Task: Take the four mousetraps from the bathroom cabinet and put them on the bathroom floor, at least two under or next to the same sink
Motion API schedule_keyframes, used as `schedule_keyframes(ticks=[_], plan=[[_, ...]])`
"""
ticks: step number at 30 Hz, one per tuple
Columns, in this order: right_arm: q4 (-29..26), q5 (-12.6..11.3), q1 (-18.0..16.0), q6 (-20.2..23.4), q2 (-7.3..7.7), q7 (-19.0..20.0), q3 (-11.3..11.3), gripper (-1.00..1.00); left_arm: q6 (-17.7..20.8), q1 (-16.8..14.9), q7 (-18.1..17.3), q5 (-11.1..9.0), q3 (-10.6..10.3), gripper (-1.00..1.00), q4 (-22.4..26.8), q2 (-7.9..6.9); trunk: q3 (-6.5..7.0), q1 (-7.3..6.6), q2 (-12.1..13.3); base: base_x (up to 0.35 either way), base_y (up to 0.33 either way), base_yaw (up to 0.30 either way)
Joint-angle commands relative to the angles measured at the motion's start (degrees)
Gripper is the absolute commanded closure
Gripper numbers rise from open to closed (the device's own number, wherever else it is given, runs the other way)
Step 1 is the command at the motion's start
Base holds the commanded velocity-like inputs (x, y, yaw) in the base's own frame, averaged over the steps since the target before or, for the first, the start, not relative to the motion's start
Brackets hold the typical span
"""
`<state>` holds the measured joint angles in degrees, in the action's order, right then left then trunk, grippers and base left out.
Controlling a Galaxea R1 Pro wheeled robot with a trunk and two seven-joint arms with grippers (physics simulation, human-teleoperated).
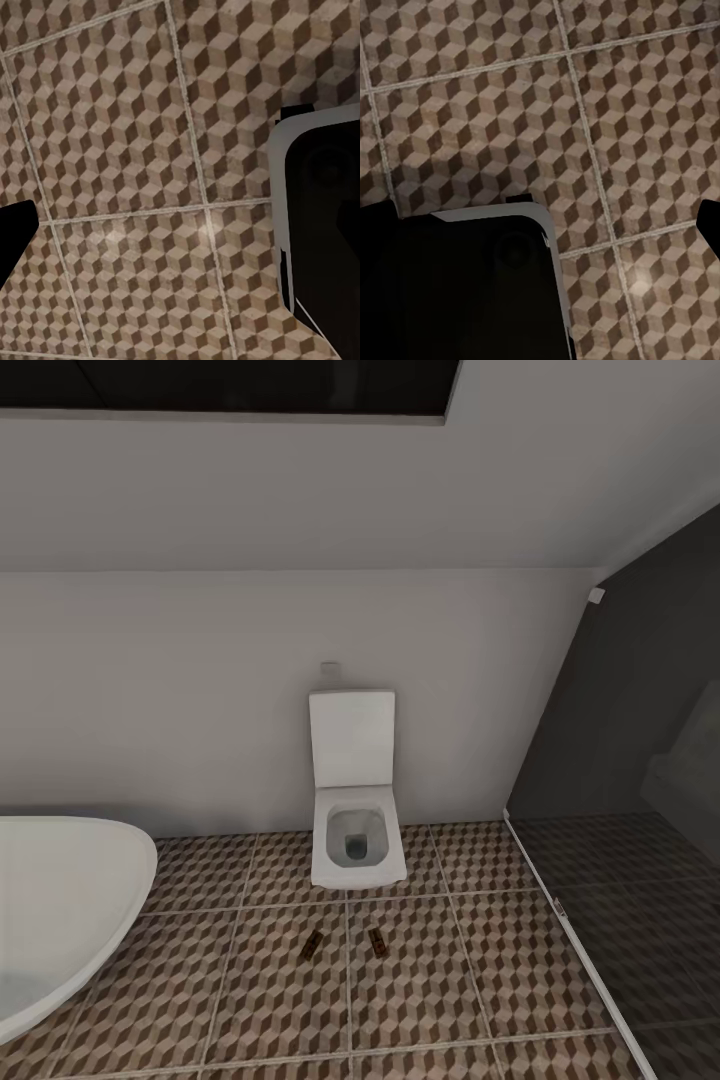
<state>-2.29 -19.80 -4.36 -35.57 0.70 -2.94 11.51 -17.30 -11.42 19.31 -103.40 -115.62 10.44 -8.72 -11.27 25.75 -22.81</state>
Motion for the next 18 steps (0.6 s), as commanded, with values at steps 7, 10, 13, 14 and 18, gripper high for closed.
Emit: schedule_keyframes(ticks=[7,10,13,14,18], plan=[[0.01,-0.23,-0.03,-0.12,0.0,-0.31,0.45,-1.0,-0.28,-0.09,0.46,-0.34,-0.49,-1.0,0.28,-0.06,-0.11,0.03,-0.11,0.0,0.0,0.0],[0.01,-0.19,-0.03,-0.12,0.0,-0.31,0.45,-1.0,-0.28,-0.09,0.46,-0.34,-0.49,-1.0,0.28,-0.06,-0.11,0.03,-0.11,0.0,0.0,0.0],[0.01,-0.17,-0.03,-0.12,0.0,-0.31,0.49,-1.0,-0.28,-0.09,0.46,-0.34,-0.49,-1.0,0.28,-0.06,-0.11,0.03,-0.11,0.0,0.0,0.0],[0.01,-0.17,-0.03,-0.12,0.0,-0.31,0.5,-1.0,-0.28,-0.09,0.46,-0.34,-0.49,-1.0,0.28,-0.06,-0.11,0.03,-0.11,0.0,0.0,0.0],[0.01,-0.16,-0.03,-0.12,0.0,-0.31,0.5,-1.0,-0.28,-0.09,0.46,-0.32,-0.49,-1.0,0.28,-0.06,-0.11,0.03,-0.11,0.0,0.0,0.0]])
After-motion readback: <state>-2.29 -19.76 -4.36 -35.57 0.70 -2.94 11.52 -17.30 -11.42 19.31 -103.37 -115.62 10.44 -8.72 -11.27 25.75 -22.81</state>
